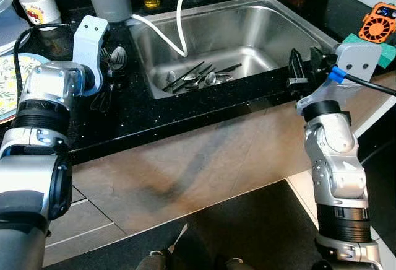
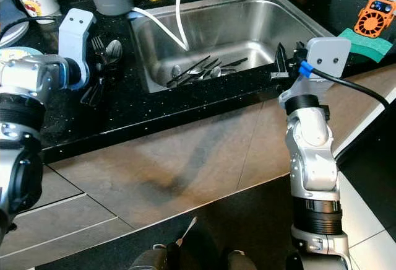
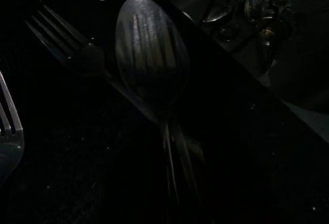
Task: Kitchen organization
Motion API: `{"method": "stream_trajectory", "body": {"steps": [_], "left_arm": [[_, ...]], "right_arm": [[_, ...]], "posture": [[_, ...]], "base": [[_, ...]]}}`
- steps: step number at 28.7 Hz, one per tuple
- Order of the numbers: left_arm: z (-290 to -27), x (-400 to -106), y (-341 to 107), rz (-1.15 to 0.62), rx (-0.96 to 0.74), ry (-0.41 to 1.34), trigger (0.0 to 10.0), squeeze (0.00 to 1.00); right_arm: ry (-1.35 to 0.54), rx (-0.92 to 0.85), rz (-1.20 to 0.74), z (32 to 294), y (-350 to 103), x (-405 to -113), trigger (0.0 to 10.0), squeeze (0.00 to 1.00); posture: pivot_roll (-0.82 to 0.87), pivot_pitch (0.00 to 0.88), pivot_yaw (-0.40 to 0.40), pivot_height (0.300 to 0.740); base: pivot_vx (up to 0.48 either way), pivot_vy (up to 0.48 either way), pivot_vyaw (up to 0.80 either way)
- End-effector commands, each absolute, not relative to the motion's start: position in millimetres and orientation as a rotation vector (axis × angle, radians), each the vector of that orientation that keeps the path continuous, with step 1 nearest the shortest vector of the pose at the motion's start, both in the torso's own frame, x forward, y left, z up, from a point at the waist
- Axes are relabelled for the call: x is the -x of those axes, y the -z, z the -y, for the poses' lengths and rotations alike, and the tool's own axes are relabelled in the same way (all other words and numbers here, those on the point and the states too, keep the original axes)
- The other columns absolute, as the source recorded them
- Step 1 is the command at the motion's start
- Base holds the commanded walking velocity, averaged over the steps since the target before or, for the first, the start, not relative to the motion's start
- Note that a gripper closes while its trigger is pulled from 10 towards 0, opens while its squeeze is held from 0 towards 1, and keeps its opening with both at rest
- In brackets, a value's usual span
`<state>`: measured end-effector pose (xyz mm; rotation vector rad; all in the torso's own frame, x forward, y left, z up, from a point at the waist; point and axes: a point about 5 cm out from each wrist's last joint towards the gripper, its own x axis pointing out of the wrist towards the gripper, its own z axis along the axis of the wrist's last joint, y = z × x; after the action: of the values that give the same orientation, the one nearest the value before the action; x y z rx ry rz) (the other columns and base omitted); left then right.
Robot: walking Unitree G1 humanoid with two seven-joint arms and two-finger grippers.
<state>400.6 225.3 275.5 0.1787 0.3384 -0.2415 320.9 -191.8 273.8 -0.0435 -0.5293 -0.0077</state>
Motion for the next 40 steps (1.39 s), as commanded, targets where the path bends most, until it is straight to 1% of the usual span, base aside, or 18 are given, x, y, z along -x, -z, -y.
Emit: {"method": "stream_trajectory", "body": {"steps": [1, 11, 12, 13, 14, 15, 16, 19, 21, 22, 24, 27, 31, 33, 34, 35, 36, 40], "left_arm": [[-234.5, -396.7, -250.3, -0.444, -0.176, 0.194, 0.0, 0.00], [-224.7, -400.8, -275.7, -0.331, -0.166, 0.179, 0.0, 0.00], [-222.7, -402.3, -287.3, -0.271, -0.154, 0.167, 0.0, 0.00], [-215.8, -403.9, -312.5, -0.133, -0.143, 0.169, 0.0, 0.00], [-215.8, -403.9, -312.5, -0.133, -0.143, 0.169, 0.0, 0.00], [-212.0, -403.7, -324.1, -0.067, -0.140, 0.176, 0.0, 0.00], [-204.2, -403.0, -342.1, 0.020, -0.126, 0.202, 10.0, 0.00], [-181.8, -402.0, -373.0, 0.136, -0.089, 0.278, 10.0, 0.00], [-172.7, -403.3, -377.1, 0.141, -0.076, 0.305, 10.0, 0.00], [-157.6, -406.0, -376.9, 0.126, -0.063, 0.360, 10.0, 0.00], [-129.2, -411.3, -365.7, 0.068, -0.067, 0.446, 10.0, 0.00], [-87.7, -419.9, -329.1, -0.006, -0.108, 0.471, 10.0, 0.00], [-68.3, -420.5, -309.3, -0.015, -0.130, 0.489, 10.0, 0.00], [-63.0, -421.1, -291.8, -0.063, -0.194, 0.460, 10.0, 0.00], [-62.4, -421.4, -286.7, -0.060, -0.270, 0.441, 10.0, 0.96], [-62.4, -421.6, -284.3, -0.047, -0.343, 0.431, 10.0, 1.00], [-61.9, -421.4, -285.6, -0.028, -0.371, 0.444, 10.0, 1.00], [-68.9, -420.8, -319.0, 0.114, -0.318, 0.492, 10.0, 1.00]], "right_arm": [[0.001, 0.031, 0.525, 191.1, -274.2, -322.3, 10.0, 0.00], [-0.003, 0.030, 0.529, 190.8, -276.0, -323.5, 10.0, 0.00], [-0.003, 0.030, 0.529, 191.0, -276.1, -323.4, 10.0, 0.00], [-0.001, 0.029, 0.528, 191.4, -276.0, -323.2, 10.0, 0.00], [-0.001, 0.029, 0.528, 191.4, -276.0, -323.2, 10.0, 0.00], [-0.001, 0.028, 0.528, 191.5, -275.9, -323.2, 10.0, 0.00], [-0.001, 0.026, 0.526, 191.4, -275.3, -323.1, 10.0, 0.00], [-0.003, 0.022, 0.524, 190.4, -274.6, -323.5, 10.0, 0.00], [-0.004, 0.020, 0.524, 189.8, -274.5, -323.7, 10.0, 0.00], [-0.006, 0.017, 0.524, 188.7, -274.4, -324.1, 10.0, 0.00], [-0.008, 0.013, 0.525, 187.1, -274.2, -324.2, 10.0, 0.00], [-0.007, 0.006, 0.525, 184.1, -273.5, -321.6, 10.0, 0.00], [0.001, 0.005, 0.523, 183.7, -272.3, -317.8, 10.0, 0.00], [0.012, 0.009, 0.523, 185.5, -271.5, -314.3, 10.0, 0.00], [0.019, 0.012, 0.524, 187.5, -271.2, -312.0, 10.0, 0.00], [0.026, 0.015, 0.526, 189.6, -271.1, -309.6, 10.0, 0.00], [0.030, 0.017, 0.528, 191.0, -271.0, -307.7, 10.0, 0.00], [0.035, 0.021, 0.536, 193.5, -271.5, -304.5, 10.0, 0.00]], "posture": [[0.12, 0.163, 0.029, 0.740], [0.12, 0.160, 0.028, 0.740], [0.12, 0.163, 0.029, 0.740], [0.12, 0.168, 0.028, 0.740], [0.12, 0.168, 0.028, 0.740], [0.12, 0.168, 0.028, 0.740], [0.12, 0.170, 0.027, 0.740], [0.13, 0.174, 0.028, 0.740], [0.13, 0.176, 0.030, 0.740], [0.13, 0.177, 0.033, 0.740], [0.13, 0.182, 0.037, 0.740], [0.11, 0.199, 0.057, 0.740], [0.08, 0.211, 0.074, 0.740], [0.07, 0.216, 0.081, 0.740], [0.07, 0.218, 0.085, 0.740], [0.06, 0.220, 0.089, 0.740], [0.06, 0.219, 0.091, 0.740], [0.07, 0.211, 0.091, 0.740]], "base": [[0.000, 0.000, 0.00], [0.000, 0.000, 0.00], [0.000, 0.000, 0.00], [0.000, 0.000, 0.00], [0.000, 0.000, 0.00], [0.000, 0.000, 0.00], [0.000, 0.000, 0.00], [0.000, 0.000, 0.00], [0.000, 0.000, 0.00], [0.000, 0.000, 0.00], [0.000, 0.000, 0.00], [0.000, 0.000, 0.00], [0.000, 0.000, 0.00], [0.000, 0.000, 0.00], [0.000, 0.000, 0.00], [0.000, 0.000, 0.00], [0.000, 0.000, 0.00], [0.000, 0.000, 0.00]]}}
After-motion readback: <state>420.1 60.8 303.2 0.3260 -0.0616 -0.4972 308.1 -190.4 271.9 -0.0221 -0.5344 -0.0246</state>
